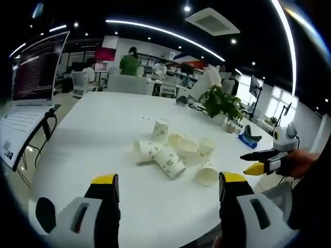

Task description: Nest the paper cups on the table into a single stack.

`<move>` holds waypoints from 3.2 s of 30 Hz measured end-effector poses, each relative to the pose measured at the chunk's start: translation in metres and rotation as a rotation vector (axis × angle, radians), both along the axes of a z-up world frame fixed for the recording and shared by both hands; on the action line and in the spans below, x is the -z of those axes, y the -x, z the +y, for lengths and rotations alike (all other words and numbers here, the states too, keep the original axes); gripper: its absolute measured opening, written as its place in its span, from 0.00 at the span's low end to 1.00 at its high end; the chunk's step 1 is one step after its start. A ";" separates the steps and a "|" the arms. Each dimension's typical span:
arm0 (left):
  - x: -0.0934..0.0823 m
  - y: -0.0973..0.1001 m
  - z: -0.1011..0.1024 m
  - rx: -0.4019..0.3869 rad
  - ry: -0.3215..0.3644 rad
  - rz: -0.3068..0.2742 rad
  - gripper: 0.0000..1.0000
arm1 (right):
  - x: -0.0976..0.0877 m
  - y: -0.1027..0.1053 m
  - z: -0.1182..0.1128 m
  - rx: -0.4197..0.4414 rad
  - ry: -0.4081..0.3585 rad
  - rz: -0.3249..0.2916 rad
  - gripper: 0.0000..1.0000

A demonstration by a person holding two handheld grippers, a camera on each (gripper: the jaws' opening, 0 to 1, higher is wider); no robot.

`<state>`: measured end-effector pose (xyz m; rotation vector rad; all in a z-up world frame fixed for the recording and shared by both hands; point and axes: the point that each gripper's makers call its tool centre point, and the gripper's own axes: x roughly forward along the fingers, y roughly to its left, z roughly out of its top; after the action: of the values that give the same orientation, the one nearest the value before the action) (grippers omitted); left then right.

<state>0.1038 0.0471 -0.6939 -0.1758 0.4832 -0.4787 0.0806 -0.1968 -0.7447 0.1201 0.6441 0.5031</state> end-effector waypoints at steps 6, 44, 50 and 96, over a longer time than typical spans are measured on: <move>0.002 0.005 -0.004 0.003 0.004 0.006 0.77 | -0.003 0.002 0.003 -0.005 0.000 -0.004 0.90; 0.001 0.023 -0.003 0.018 -0.016 0.017 0.76 | -0.004 -0.041 0.000 -0.006 0.008 -0.025 0.80; 0.002 0.024 0.002 -0.002 -0.023 0.017 0.77 | 0.000 -0.067 0.002 -0.043 0.019 -0.024 0.78; -0.008 0.027 0.022 -0.084 -0.021 0.008 0.76 | 0.079 -0.155 0.008 -0.271 0.385 0.213 0.06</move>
<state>0.0768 0.0687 -0.6864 -0.1768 0.4862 -0.3903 0.2352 -0.1892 -0.8235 -0.2848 0.9612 0.6226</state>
